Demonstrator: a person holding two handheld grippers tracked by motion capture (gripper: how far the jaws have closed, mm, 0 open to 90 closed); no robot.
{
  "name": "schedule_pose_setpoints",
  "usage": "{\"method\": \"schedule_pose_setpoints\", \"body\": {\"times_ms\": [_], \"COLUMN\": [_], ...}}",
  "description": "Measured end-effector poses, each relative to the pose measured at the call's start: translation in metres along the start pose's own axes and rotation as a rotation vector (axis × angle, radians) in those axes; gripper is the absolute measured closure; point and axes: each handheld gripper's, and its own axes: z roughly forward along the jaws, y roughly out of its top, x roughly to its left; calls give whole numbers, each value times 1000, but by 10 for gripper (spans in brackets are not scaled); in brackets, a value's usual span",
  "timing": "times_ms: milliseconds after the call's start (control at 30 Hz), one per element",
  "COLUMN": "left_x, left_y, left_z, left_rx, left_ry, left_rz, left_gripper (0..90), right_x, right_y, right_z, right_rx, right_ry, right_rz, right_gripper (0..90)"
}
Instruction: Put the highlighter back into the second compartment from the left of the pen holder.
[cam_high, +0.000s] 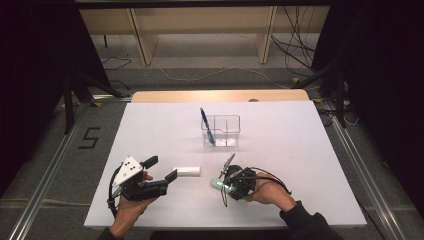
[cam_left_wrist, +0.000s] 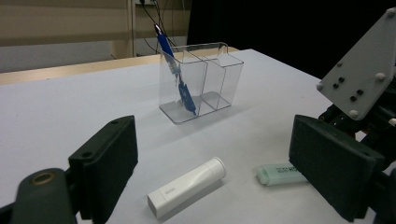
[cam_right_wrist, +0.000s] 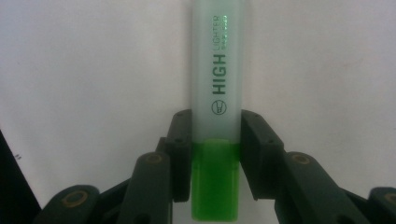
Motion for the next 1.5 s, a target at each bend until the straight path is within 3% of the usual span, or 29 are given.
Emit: {"method": "schedule_pose_setpoints", "body": {"times_ms": [133, 367, 600, 800, 900, 967, 1000, 1100, 1167, 1267, 1300, 1333, 1433, 1500], "left_x": [1, 1, -7, -18, -26, -31, -32, -36, -39, -42, -43, -44, -48, -51], "left_y": [3, 14, 34, 50, 55, 57, 58, 59, 58, 57, 56, 56, 54, 53], "left_z": [-1, 3, 19, 36, 44, 50, 54, 63, 67, 74, 75, 77, 82, 85], "left_rx": [1, 82, 238, 356, 409, 453, 477, 549, 571, 608, 621, 637, 688, 714], "left_ry": [-8, -61, -156, -231, -247, -266, -276, -295, -304, -317, -321, -321, -334, -340], "left_rz": [-9, -8, 47, 146, 178, 187, 194, 224, 227, 231, 235, 237, 249, 267], "left_gripper": [150, 150, 152, 156, 163, 165, 167, 173, 173, 173, 172, 173, 174, 176], "right_x": [4, 18, 34, 48, 54, 58, 59, 66, 69, 71, 73, 74, 77, 78], "right_y": [-2, -8, -13, -18, -20, -20, -20, -20, -20, -20, -21, -21, -21, -21], "right_z": [-7, -19, -29, -31, -29, -28, -28, -26, -25, -24, -21, -22, -18, -16], "right_rx": [-50, -145, -215, -234, -251, -252, -259, -263, -280, -300, -317, -304, -299, -286], "right_ry": [-40, -137, -262, -368, -443, -507, -498, -544, -569, -624, -645, -664, -695, -723], "right_rz": [-53, -163, -294, -437, -523, -555, -577, -611, -621, -710, -714, -747, -774, -818], "right_gripper": [673, 673, 673, 673, 673, 673, 673, 673, 673, 673, 673, 673, 673, 673]}}
